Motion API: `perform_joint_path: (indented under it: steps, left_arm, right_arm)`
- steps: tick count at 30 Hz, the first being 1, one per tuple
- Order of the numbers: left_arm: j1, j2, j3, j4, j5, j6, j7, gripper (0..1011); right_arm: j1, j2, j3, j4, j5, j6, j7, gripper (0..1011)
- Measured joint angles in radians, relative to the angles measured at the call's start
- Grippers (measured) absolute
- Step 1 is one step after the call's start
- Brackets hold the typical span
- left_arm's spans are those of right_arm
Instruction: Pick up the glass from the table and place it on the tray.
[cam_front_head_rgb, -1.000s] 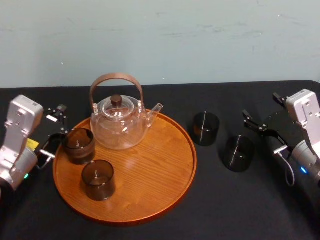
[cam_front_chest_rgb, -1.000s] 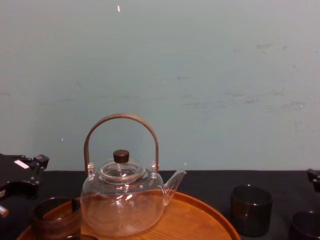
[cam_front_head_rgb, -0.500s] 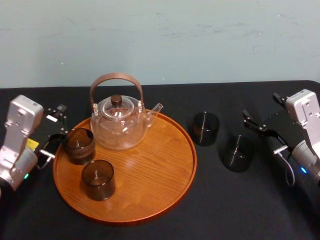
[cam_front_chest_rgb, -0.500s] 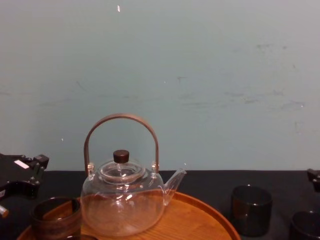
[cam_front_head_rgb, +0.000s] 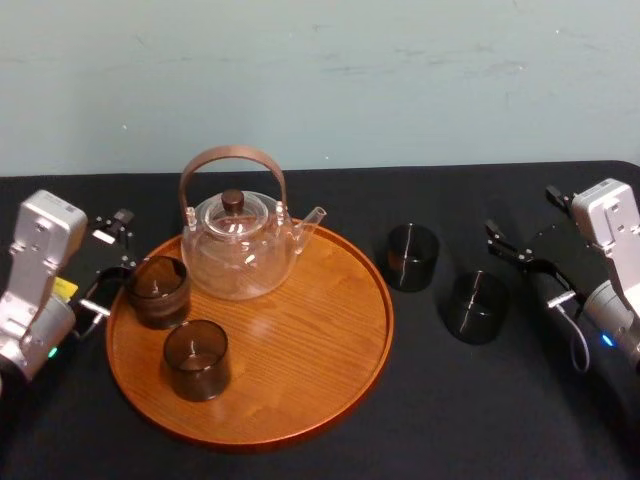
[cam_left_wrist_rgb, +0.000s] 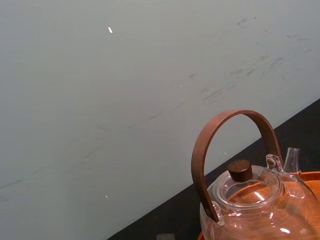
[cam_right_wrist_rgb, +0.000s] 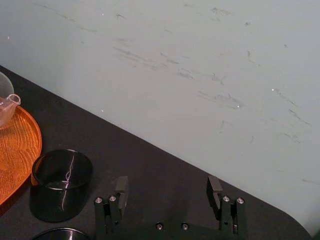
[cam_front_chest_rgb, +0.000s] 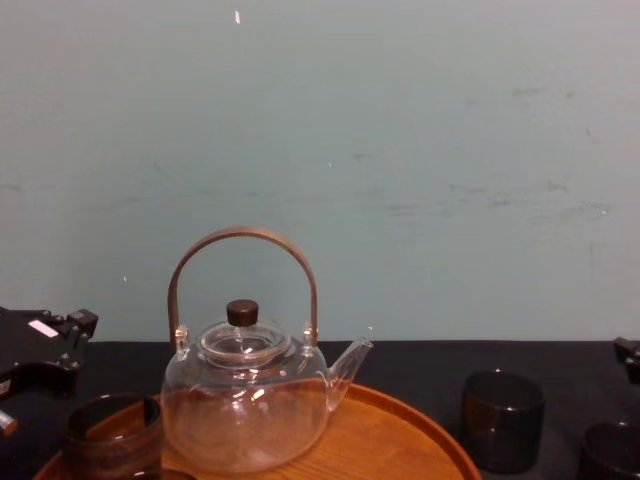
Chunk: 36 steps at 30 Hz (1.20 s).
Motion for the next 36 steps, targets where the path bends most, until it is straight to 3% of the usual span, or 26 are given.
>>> perform_joint_path:
  steps: [36]
  left_arm:
    - [0.0, 0.0, 0.0, 0.0, 0.0, 0.0, 0.0, 0]
  right_arm:
    - [0.0, 0.0, 0.0, 0.0, 0.0, 0.0, 0.0, 1002]
